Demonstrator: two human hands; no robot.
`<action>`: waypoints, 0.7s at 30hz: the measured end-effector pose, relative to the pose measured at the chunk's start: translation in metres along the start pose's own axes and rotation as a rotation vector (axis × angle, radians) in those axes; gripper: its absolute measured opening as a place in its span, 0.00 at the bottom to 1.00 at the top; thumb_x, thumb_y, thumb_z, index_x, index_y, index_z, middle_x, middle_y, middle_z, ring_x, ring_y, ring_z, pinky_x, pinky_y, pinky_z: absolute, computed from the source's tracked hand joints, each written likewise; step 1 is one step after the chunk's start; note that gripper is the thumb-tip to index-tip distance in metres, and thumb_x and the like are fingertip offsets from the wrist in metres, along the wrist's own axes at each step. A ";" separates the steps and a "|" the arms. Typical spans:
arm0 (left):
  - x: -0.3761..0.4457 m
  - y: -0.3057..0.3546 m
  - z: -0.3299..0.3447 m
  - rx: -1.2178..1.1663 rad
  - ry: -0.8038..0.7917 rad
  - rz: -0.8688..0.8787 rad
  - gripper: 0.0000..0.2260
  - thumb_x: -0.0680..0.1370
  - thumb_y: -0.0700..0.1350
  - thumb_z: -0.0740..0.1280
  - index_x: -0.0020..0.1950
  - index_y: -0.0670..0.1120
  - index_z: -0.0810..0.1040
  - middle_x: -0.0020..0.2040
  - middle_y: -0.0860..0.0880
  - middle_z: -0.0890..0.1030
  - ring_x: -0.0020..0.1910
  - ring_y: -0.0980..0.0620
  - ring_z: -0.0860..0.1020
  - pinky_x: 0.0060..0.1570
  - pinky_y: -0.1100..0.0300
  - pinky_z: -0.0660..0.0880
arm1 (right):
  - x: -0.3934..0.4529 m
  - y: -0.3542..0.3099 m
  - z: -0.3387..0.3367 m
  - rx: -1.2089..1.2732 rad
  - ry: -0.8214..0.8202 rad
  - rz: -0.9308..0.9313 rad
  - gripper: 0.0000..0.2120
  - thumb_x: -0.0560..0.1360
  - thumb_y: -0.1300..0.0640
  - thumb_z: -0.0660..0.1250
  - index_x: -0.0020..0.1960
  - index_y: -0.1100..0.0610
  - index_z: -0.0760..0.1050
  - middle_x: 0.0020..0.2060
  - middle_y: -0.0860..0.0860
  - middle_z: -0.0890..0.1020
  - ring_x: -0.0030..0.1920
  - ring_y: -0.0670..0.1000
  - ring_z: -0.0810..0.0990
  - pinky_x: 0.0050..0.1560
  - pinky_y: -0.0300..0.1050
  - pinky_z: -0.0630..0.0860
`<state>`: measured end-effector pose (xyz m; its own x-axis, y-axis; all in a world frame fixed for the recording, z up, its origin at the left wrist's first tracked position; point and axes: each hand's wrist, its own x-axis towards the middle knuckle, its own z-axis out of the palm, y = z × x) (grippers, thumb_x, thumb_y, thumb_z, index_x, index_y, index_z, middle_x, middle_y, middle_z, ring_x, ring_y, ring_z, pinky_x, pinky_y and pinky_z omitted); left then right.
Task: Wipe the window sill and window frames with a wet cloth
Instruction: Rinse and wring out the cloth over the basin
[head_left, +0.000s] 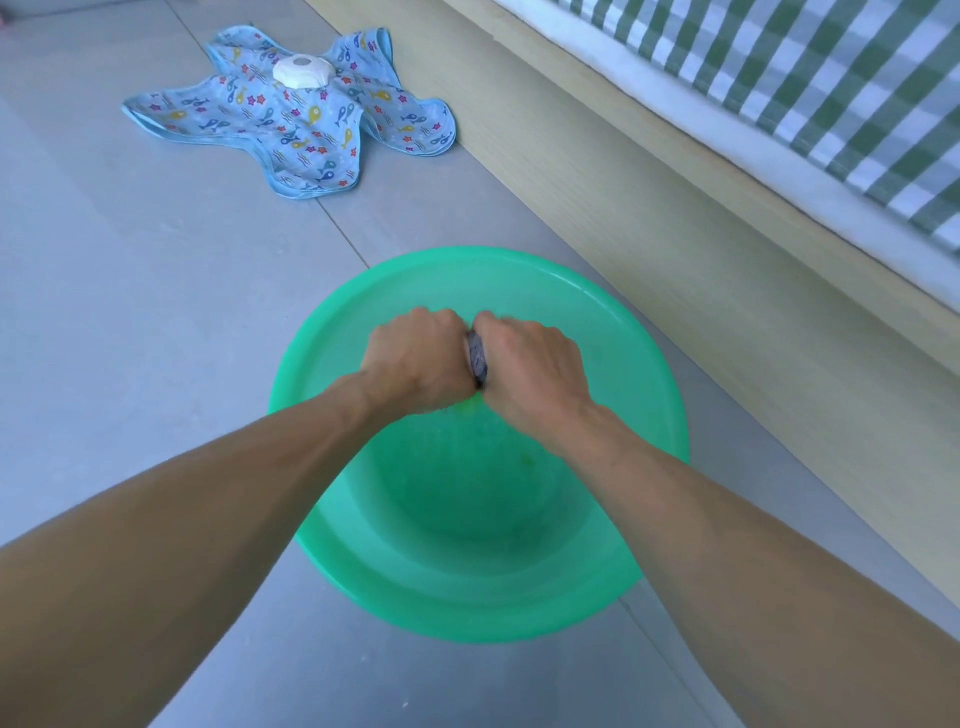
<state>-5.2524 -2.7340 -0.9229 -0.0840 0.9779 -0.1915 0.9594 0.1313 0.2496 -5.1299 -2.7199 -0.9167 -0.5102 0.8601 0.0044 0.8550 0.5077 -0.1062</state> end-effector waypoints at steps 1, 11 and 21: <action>0.001 -0.002 0.005 -0.044 -0.134 -0.016 0.09 0.68 0.48 0.73 0.45 0.47 0.80 0.37 0.45 0.78 0.41 0.43 0.79 0.38 0.57 0.70 | 0.001 0.000 0.002 -0.005 -0.106 -0.017 0.12 0.72 0.56 0.68 0.55 0.53 0.75 0.50 0.56 0.81 0.50 0.62 0.81 0.39 0.47 0.66; 0.010 -0.023 0.022 -0.357 -0.148 0.040 0.34 0.62 0.47 0.80 0.62 0.49 0.66 0.51 0.47 0.79 0.47 0.45 0.76 0.44 0.54 0.75 | 0.029 0.026 0.017 0.614 -0.498 0.144 0.06 0.75 0.61 0.65 0.51 0.60 0.76 0.40 0.57 0.80 0.38 0.56 0.77 0.37 0.52 0.75; -0.021 -0.009 -0.033 -0.822 -0.145 -0.185 0.25 0.64 0.50 0.75 0.59 0.56 0.75 0.56 0.53 0.82 0.57 0.50 0.80 0.56 0.55 0.76 | 0.012 0.008 -0.044 0.603 -0.145 0.303 0.07 0.76 0.53 0.67 0.44 0.56 0.78 0.36 0.52 0.82 0.39 0.57 0.80 0.42 0.53 0.78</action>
<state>-5.2685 -2.7501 -0.8899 -0.1308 0.9058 -0.4031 0.4285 0.4183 0.8009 -5.1250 -2.7031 -0.8736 -0.3000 0.9229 -0.2414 0.7820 0.0930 -0.6163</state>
